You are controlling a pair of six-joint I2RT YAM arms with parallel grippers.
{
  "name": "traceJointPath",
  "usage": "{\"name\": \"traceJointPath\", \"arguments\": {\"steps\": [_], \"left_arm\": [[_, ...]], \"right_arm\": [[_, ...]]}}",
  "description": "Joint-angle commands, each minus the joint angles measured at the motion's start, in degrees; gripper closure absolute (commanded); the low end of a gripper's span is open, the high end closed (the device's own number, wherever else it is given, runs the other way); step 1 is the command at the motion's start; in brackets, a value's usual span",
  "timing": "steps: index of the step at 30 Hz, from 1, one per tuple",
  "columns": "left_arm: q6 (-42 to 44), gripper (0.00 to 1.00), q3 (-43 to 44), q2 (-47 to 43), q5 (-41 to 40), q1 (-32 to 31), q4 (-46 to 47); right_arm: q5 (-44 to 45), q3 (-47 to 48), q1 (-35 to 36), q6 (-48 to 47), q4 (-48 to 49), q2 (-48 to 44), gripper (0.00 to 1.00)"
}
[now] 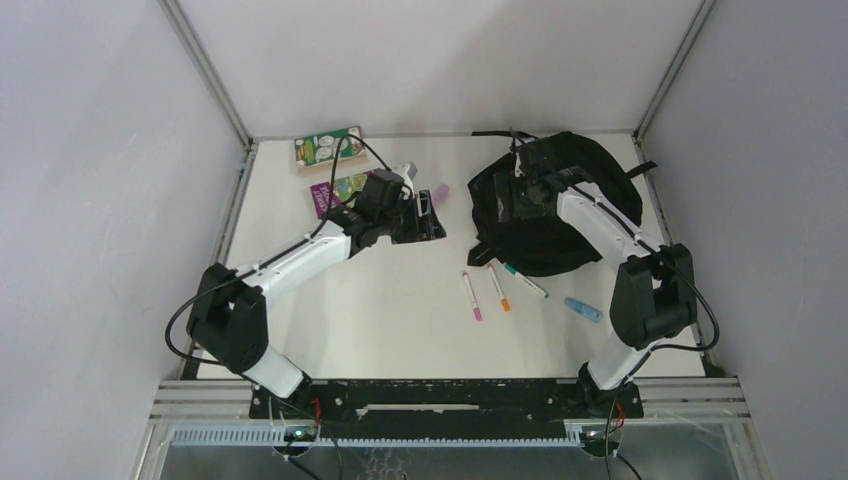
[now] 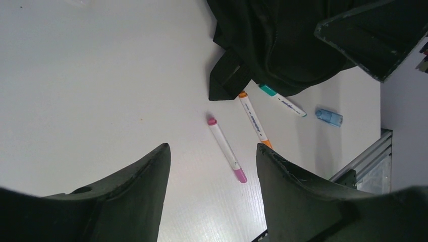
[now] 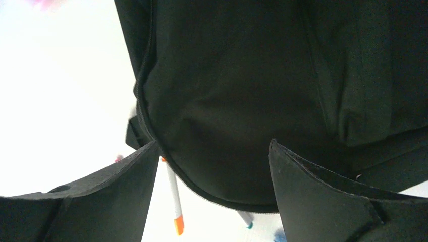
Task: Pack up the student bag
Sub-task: Adjust the student bag at the center of the board, then move the book to the center of the board.
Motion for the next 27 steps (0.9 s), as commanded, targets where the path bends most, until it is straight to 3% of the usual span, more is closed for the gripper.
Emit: {"name": "traceJointPath", "arguments": {"steps": [1,11,14,18,22,24,27], "left_arm": [[-1.0,0.33,0.2,-1.0,1.8,0.1,1.9],[-1.3,0.33,-1.1,-0.7,1.7,-0.4,1.6],[-1.1,0.31,-1.2,-1.6,-4.7,0.9,-2.2],[-3.7,0.30,-1.7,-2.6,-13.6,7.6,-7.5],[-1.6,0.27,3.6,-0.2,-34.2,10.1,-14.7],[1.1,0.18,8.3,3.8,-40.7,11.0,-17.4],[5.3,0.17,16.8,10.0,-40.0,14.9,-19.6]], "right_arm": [[0.4,1.1,1.6,-9.9,-4.2,1.7,0.14],[1.4,-2.9,5.9,-10.7,1.5,1.5,0.13],[2.0,-3.2,7.2,-10.2,2.1,1.1,0.12],[2.2,-4.7,7.8,-8.2,3.9,-1.7,0.10],[-2.2,-4.7,7.8,-5.1,5.7,-4.8,0.10],[-2.3,-4.7,8.0,-3.0,6.6,-6.1,0.09],[-3.6,-5.5,8.8,0.6,7.8,-8.1,0.09]]}}
